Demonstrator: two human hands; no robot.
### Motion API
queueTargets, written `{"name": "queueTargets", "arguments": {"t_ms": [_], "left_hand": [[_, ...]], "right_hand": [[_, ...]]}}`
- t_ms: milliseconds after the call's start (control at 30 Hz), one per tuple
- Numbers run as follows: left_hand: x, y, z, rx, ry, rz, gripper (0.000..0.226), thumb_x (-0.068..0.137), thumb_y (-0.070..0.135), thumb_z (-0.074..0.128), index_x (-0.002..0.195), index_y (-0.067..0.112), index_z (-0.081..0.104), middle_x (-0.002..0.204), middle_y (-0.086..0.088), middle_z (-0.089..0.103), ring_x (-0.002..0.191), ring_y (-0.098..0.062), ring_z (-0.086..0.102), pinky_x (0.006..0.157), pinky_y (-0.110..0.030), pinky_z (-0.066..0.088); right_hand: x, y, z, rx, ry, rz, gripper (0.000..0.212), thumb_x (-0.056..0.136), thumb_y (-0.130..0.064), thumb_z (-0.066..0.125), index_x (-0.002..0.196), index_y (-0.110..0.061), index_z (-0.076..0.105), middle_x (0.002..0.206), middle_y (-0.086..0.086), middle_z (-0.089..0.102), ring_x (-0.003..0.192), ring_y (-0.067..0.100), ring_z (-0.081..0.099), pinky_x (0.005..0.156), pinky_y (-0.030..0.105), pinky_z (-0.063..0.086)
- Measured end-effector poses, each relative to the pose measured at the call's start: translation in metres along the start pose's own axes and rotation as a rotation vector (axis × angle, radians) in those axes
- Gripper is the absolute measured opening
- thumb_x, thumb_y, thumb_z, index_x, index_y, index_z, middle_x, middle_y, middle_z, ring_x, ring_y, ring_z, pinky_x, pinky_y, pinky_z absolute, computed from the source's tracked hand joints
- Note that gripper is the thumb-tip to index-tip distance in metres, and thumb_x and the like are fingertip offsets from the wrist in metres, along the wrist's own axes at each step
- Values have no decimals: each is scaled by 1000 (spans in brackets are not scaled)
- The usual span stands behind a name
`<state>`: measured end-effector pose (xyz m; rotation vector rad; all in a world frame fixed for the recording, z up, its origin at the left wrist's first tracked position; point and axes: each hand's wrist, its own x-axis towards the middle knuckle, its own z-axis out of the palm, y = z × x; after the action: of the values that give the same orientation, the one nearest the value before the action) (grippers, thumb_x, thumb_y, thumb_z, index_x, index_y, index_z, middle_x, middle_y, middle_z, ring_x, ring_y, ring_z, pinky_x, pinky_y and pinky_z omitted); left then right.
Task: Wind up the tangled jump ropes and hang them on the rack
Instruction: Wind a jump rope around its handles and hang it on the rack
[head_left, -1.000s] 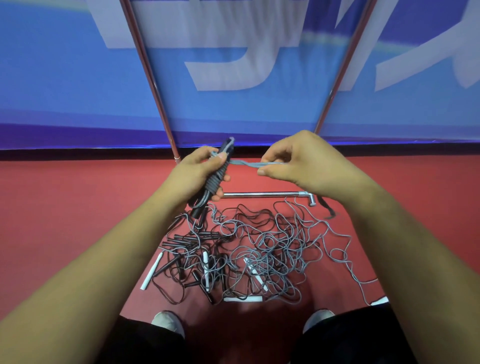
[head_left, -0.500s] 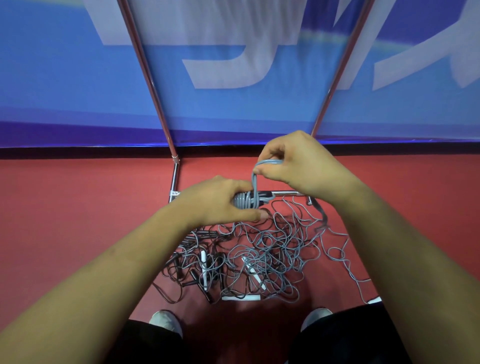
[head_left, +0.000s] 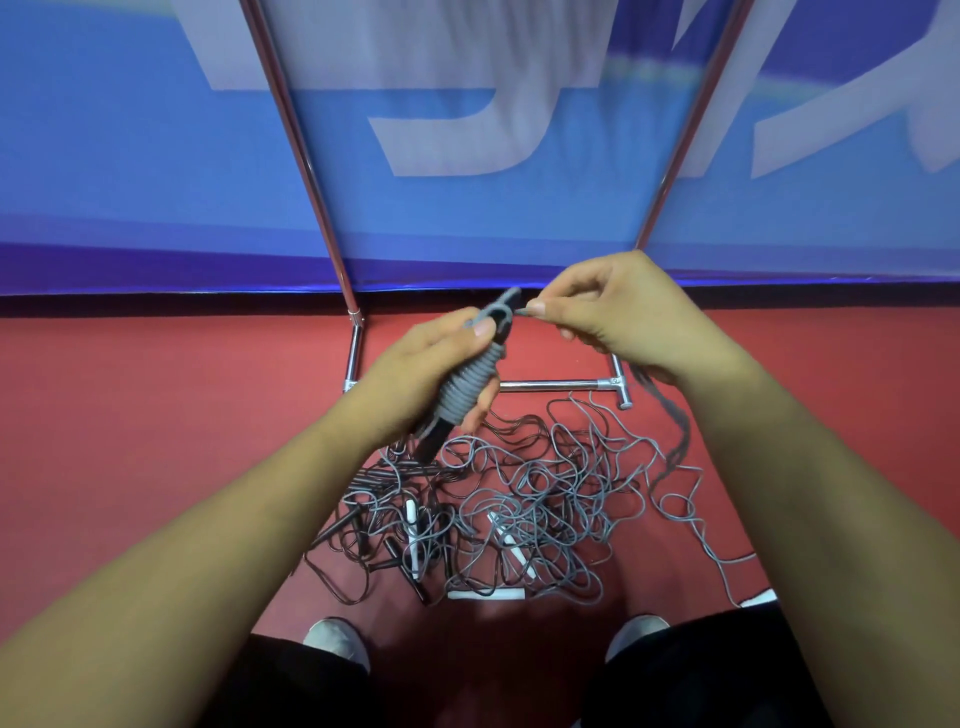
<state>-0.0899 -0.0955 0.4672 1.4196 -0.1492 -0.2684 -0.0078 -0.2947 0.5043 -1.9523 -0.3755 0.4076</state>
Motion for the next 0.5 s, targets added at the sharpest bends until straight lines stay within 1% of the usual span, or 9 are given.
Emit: {"name": "queueTargets", "arguments": {"t_ms": [33,100,200,233,267,333,433,500], "left_hand": [[1,0,1,-71,33,-11,28,96,38,51,95,10,50,60,-17,55,43,-24,49,46,-26,42],[5,1,2,-214,97,-39,29,96,39,47,101,10,46,60,-16,55,41,-23,48,45,-25,42],[8,3,3,-351,144,-49,31,100,40,46,123,20,46,61,-14,54,40,-21,48,45,-24,43],[8,5,3,-385,146,-63,32,100,41,44,126,23,49,61,-13,53,41,-21,48,45,-23,43],[9,6,3,-417,144,-79,32,100,41,42,125,24,54,61,-12,52,41,-20,48,45,-23,43],[8,8,2,-457,142,-112,31,101,40,40,116,22,59,61,-10,52,42,-20,47,44,-22,44],[8,8,0,-458,153,-144,30,101,39,41,107,17,60,62,-9,51,43,-20,47,44,-23,44],[9,8,-1,-445,168,-156,29,101,38,41,105,16,59,63,-9,51,43,-21,47,44,-24,44]], "right_hand": [[-1,-1,1,5,-11,5,22,87,-22,75,83,-1,72,56,4,59,44,8,35,44,19,28],[-2,-3,2,-16,-37,4,23,90,-21,72,84,0,71,58,4,61,43,10,35,44,22,28],[-5,-5,0,-102,-61,-11,17,93,-22,69,85,-8,74,58,0,61,42,8,37,45,22,31],[-5,-6,0,-136,-67,-19,14,93,-22,68,87,-11,75,58,-2,62,42,7,38,46,22,32],[-6,-7,-1,-168,-71,-30,13,93,-23,68,89,-14,76,57,-3,61,42,7,39,46,23,33],[-9,-9,-2,-220,-78,-53,13,93,-25,68,90,-17,77,55,-5,61,43,7,39,46,23,33],[-12,-12,-5,-291,-84,-74,14,93,-29,68,88,-20,77,55,-6,61,44,2,41,45,16,33],[-14,-14,-5,-321,-98,-95,12,91,-30,70,88,-21,78,60,-7,64,49,-1,48,52,15,38]]}}
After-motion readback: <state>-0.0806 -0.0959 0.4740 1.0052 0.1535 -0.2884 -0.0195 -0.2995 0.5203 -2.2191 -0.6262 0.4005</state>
